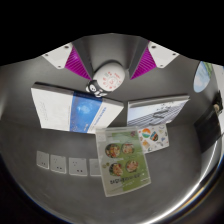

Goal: Arrange mouse

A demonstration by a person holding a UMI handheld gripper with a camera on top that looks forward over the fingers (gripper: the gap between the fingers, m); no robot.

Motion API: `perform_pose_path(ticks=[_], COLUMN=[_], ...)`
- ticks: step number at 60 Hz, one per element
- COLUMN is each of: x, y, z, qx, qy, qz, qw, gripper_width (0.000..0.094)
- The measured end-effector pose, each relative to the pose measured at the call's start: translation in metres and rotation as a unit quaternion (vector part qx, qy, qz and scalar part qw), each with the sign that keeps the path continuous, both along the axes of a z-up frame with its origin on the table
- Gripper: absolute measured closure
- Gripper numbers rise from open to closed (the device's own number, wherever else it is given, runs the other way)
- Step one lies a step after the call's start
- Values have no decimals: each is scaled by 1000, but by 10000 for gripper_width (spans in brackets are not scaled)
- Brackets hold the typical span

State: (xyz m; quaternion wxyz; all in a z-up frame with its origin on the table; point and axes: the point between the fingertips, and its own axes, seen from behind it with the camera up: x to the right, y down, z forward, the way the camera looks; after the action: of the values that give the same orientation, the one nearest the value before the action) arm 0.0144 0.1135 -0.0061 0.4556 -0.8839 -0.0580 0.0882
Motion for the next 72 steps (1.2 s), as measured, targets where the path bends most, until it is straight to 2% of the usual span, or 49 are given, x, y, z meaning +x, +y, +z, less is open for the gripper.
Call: perform_pose_path(ticks=[12,13,14,17,23,24,25,27,33,43,49,53,59,70,71,72], x=[1,0,-3,-10,-11,-11,-11,-10,-22,-163,-272,-338,-400,-424,-423,-425], y=[40,40,41,40,38,37,36,31,7,-62,-99,-115,-129,-133,-134,-131], z=[-3,-2,-2,-3,-3,-3,-2,-1,33,121,138,121,70,7,2,5], qx=[12,13,13,11,3,2,0,-5,35,113,135,122,73,15,8,18], qy=[-32,-39,-41,-39,-33,-29,-27,-26,-50,-22,-19,-15,-16,-53,-55,-49], qz=[-62,-62,-62,-64,-74,-76,-77,-81,-87,-49,-23,-4,12,13,13,10], qw=[997,997,997,997,997,997,997,996,994,992,990,992,997,998,998,999], gripper_width=[149,123,252,358,443,390,467,478,492,493,495,497,496,495,457,487])
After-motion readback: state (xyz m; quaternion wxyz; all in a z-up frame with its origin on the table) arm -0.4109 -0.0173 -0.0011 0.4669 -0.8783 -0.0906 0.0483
